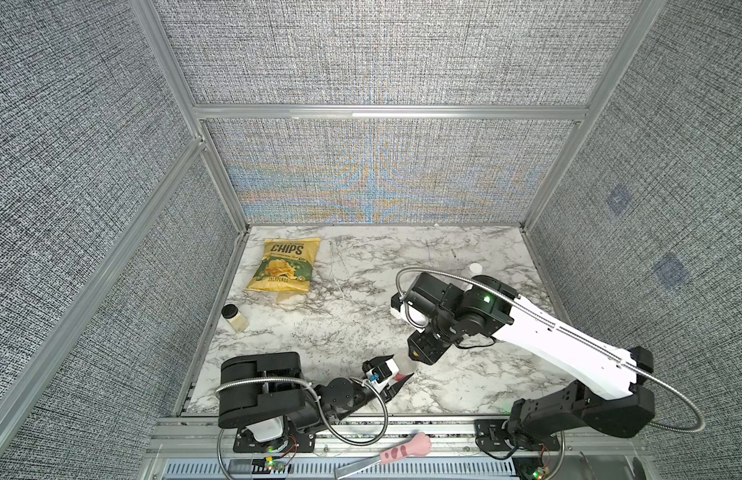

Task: Screw on the bottle caps
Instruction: Screw the bottle cap onto the plastic bottle.

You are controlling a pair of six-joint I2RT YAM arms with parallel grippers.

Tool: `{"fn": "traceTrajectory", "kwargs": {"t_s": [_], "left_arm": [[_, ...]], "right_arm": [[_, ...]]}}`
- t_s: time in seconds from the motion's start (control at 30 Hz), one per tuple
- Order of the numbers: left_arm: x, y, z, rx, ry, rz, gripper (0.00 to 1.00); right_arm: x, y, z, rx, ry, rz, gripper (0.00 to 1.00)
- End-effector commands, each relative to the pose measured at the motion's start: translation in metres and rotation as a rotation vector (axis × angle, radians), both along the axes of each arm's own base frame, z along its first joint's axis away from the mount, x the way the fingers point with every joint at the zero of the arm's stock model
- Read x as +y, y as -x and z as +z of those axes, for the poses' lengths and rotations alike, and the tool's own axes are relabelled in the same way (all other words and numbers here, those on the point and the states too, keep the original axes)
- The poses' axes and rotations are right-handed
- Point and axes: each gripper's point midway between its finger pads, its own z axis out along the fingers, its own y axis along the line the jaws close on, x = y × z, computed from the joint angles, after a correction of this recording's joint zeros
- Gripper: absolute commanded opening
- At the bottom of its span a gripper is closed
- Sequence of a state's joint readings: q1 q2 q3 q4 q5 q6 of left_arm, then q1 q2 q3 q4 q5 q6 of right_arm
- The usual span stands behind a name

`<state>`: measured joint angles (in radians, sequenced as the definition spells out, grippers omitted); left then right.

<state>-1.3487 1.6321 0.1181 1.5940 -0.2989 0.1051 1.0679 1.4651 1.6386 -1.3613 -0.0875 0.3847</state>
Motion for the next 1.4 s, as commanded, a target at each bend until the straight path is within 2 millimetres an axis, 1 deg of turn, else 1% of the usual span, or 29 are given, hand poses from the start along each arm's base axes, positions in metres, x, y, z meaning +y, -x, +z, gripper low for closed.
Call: {"fn": "traceTrajectory", "kwargs": {"t_s": [0.0, 0.1, 0.2, 0.37, 0.47, 0.6, 0.67, 0.73, 0.9, 1.1, 1.23, 1.37], "left_arm": [[0.002, -0.001, 0.005, -0.007, 0.023, 0.007, 0.53], [0.002, -0.001, 0.005, -0.009, 0.022, 0.007, 0.53], [0.003, -0.001, 0.006, -0.012, 0.025, 0.010, 0.53], [0.004, -0.004, 0.015, -0.025, 0.046, 0.026, 0.53], [0.003, -0.008, 0.023, -0.037, 0.066, 0.055, 0.53], [-0.004, -0.014, 0.036, -0.095, 0.072, 0.120, 0.53], [-0.005, -0.019, 0.043, -0.110, 0.084, 0.155, 0.53], [-0.006, -0.025, 0.052, -0.129, 0.097, 0.198, 0.53], [-0.005, -0.033, 0.071, -0.170, 0.114, 0.286, 0.53], [-0.011, -0.036, 0.084, -0.178, 0.133, 0.361, 0.53], [-0.013, -0.033, 0.086, -0.152, 0.156, 0.368, 0.54], [-0.013, -0.031, 0.080, -0.151, 0.138, 0.370, 0.54]], "right_arm": [[-0.003, 0.001, 0.002, -0.003, 0.002, 0.000, 0.35], [-0.004, 0.000, -0.001, -0.002, 0.018, -0.004, 0.33], [-0.008, -0.006, -0.002, -0.032, 0.052, -0.025, 0.30], [-0.012, -0.014, -0.002, -0.070, 0.092, -0.073, 0.26], [-0.012, -0.017, -0.003, -0.086, 0.118, -0.107, 0.25], [-0.010, -0.021, 0.007, -0.128, 0.127, -0.149, 0.24], [-0.007, -0.023, 0.013, -0.146, 0.110, -0.168, 0.25], [-0.005, -0.025, 0.015, -0.153, 0.095, -0.188, 0.25], [-0.009, -0.031, 0.016, -0.177, 0.101, -0.239, 0.24], [-0.014, -0.040, 0.018, -0.213, 0.118, -0.306, 0.25], [-0.018, -0.046, 0.023, -0.232, 0.112, -0.352, 0.26], [-0.012, -0.042, 0.028, -0.205, 0.057, -0.344, 0.31]]}}
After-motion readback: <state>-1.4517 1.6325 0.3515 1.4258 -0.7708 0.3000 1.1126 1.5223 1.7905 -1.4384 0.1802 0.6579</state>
